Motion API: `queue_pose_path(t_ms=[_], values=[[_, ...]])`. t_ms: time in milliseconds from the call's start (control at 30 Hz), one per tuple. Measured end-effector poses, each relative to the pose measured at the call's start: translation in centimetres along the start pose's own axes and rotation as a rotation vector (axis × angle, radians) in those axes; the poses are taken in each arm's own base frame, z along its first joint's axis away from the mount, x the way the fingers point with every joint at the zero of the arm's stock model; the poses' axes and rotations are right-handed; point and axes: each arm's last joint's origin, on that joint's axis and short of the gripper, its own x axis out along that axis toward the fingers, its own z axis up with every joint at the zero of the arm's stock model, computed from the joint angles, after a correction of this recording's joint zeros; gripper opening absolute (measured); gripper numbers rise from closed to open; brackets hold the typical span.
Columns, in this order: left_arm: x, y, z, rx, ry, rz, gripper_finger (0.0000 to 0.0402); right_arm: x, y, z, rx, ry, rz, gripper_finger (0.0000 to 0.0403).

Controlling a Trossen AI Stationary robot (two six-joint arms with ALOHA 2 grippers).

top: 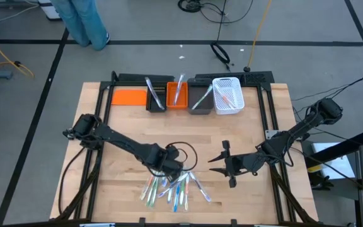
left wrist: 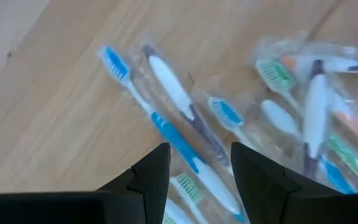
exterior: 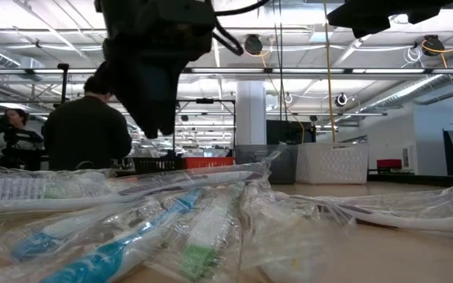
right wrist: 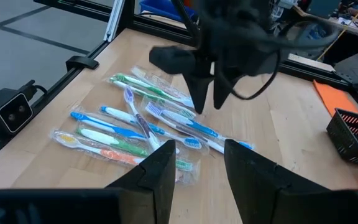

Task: Pick & Place Toothbrushes
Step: Put the blue toothbrush into the orange basket

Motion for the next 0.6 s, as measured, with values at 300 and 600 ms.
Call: queue_pose_path(t_ms=[300,600], values=[[3.7,1.2,-2.6,-0.082,0.076,-0.008,0.0173,0.0,0.0,0.0,0.001,-0.002,0.0,0.0132],[5.1,0.9,-3.1,-0.09,0.05,-0.121,0.017,0.0,0.0,0.1,0.003,-0.006,0.0,0.0132]])
